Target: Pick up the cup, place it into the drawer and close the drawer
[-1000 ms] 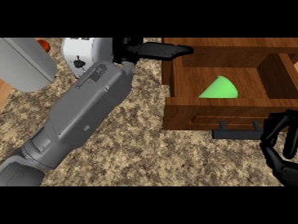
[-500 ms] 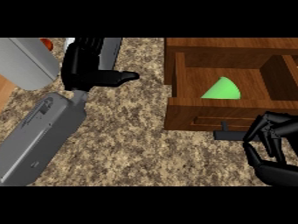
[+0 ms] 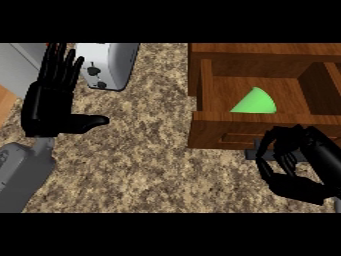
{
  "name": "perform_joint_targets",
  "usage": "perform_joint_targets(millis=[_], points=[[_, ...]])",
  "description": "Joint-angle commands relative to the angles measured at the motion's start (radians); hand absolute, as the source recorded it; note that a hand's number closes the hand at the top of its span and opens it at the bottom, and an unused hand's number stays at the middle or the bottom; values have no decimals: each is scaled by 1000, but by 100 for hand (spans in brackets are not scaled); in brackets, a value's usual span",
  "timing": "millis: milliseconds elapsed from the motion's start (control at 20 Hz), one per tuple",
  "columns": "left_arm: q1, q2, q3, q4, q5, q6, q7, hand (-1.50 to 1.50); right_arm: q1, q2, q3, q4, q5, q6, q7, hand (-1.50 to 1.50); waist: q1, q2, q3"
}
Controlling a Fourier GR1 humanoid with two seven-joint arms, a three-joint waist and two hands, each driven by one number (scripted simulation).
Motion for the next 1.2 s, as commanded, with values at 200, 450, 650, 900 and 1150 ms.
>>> perform_joint_targets(millis=[200, 450, 650, 900, 1150], points=[[186, 46, 99, -8, 14, -155, -73, -150, -103, -2, 110, 313, 292, -123, -180, 150, -16, 5, 0], [228, 103, 176, -68, 11, -206, -5, -150, -188, 60, 120, 486, 373, -170, -165, -150, -19, 3, 0], [267, 48, 180, -43, -13, -249, -54, -150, -281, 101, 143, 699, 467, -234, -197, -150, -16, 6, 0], [305, 45, 248, -66, -16, -285, -22, -150, -383, 116, 79, 961, 477, -289, -329, -150, -20, 5, 1], [354, 76, 313, 8, -11, -429, -50, -150, -517, 164, 18, 1213, 484, -367, -388, -150, -14, 8, 1]])
